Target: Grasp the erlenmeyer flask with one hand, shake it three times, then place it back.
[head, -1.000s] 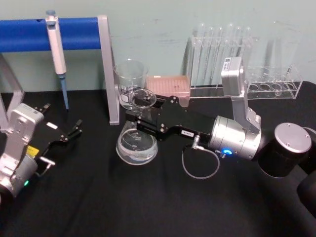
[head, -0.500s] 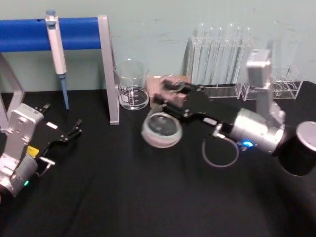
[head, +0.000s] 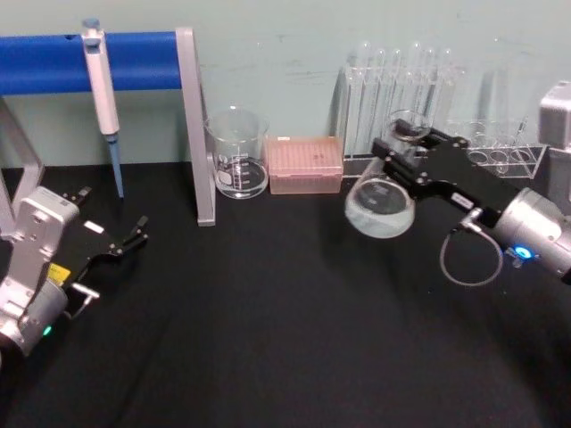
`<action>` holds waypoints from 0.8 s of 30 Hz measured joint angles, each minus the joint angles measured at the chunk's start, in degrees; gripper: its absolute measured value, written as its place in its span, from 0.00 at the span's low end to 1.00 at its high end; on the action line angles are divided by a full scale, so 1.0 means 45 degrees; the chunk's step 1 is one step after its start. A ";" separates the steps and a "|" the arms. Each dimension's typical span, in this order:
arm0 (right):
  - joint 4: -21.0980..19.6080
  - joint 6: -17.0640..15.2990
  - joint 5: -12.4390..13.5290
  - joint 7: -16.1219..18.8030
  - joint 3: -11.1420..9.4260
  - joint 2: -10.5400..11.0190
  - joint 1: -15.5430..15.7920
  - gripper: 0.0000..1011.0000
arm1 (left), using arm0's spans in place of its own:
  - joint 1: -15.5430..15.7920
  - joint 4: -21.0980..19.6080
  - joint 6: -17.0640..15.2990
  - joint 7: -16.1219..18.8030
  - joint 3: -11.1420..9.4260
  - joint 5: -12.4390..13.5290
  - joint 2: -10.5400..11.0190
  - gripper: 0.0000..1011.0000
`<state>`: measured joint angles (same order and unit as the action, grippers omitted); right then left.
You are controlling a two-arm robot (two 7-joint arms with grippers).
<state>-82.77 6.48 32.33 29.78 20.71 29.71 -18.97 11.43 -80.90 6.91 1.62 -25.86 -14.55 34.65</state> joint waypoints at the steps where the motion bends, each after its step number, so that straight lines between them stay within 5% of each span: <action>1: -0.0026 -0.0005 -0.0012 -0.0059 -0.0076 0.0023 0.0056 0.45 | -0.0001 -0.0001 0.0000 0.0000 0.0000 0.0000 0.0000 0.99; 12: -0.0098 -0.0082 -0.0214 -0.0145 -0.0533 -0.0122 0.0307 0.45 | -0.0001 0.0000 0.0000 0.0000 0.0000 0.0000 0.0000 0.99; 24: 0.0187 -0.0207 -0.0295 0.0654 -0.0121 -0.0581 -0.0107 0.45 | 0.0000 0.0000 0.0000 0.0000 0.0000 0.0000 0.0000 0.99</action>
<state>-81.93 5.55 31.01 32.72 20.17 27.09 -19.45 11.43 -80.90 6.91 1.62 -25.86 -14.55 34.65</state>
